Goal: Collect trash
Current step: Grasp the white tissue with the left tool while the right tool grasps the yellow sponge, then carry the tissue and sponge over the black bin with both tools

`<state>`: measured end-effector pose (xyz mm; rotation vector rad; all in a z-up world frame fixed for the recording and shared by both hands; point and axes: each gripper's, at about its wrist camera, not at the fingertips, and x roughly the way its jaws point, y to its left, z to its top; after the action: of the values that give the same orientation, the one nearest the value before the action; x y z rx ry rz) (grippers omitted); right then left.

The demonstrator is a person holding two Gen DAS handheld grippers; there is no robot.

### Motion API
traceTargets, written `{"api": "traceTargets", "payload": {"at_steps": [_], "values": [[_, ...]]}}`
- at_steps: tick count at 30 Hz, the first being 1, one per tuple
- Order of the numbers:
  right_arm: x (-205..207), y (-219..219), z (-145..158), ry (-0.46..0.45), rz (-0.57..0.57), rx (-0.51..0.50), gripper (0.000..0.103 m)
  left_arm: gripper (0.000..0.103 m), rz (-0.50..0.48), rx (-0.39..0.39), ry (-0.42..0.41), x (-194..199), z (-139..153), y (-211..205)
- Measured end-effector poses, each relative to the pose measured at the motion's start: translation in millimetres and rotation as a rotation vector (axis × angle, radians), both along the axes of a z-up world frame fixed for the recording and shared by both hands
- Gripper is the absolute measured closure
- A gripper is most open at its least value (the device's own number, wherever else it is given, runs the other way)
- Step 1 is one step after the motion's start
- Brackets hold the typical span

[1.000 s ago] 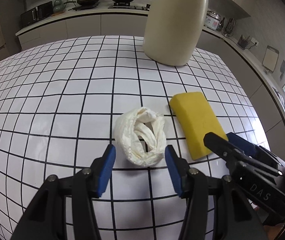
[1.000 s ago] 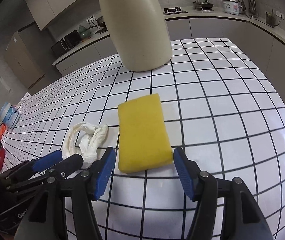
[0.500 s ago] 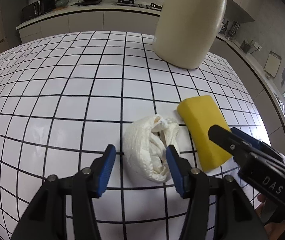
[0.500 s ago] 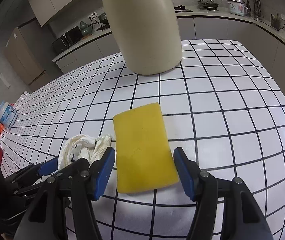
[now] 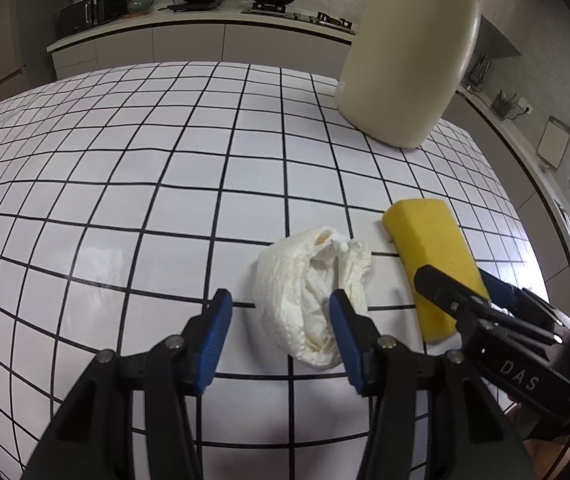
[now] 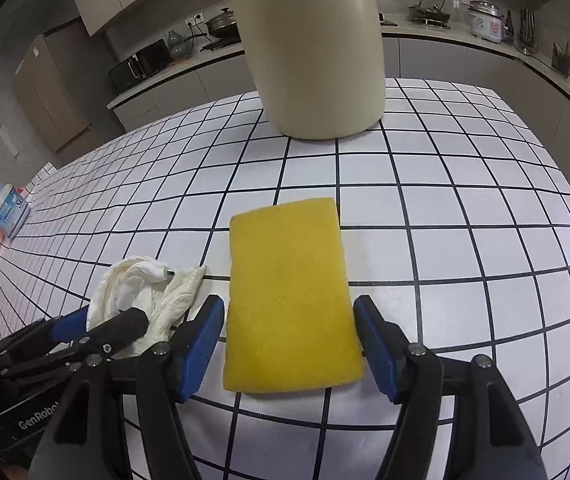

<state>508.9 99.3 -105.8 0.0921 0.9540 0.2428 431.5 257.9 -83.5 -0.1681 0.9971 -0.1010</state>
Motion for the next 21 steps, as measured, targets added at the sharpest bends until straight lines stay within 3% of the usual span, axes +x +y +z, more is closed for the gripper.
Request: {"api": "traceTargets", "payload": {"at_steps": [3,7,12,21], "values": [[-0.7,3.8,-0.4,-0.016,0.012,-0.047,0.041,0.079,-0.013,0.015,-0.006,-0.3,-0.2,-3.1],[-3.7,0.9,-0.3,-0.029,0.018,-0.053,0.046,0.091,-0.001,0.018,-0.008,-0.2,-0.7,-0.2],[-9.4,-8.3,1.1,-0.028,0.008,-0.02,0.052,0.092,0.008,-0.008,-0.014,-7.6,4.4,2.2],[-35.7,-26.7,22.1,-0.069,-0.005,0.032,0.053,0.092,-0.014,-0.012,-0.058,-30.2,25.2,-20.2]]}}
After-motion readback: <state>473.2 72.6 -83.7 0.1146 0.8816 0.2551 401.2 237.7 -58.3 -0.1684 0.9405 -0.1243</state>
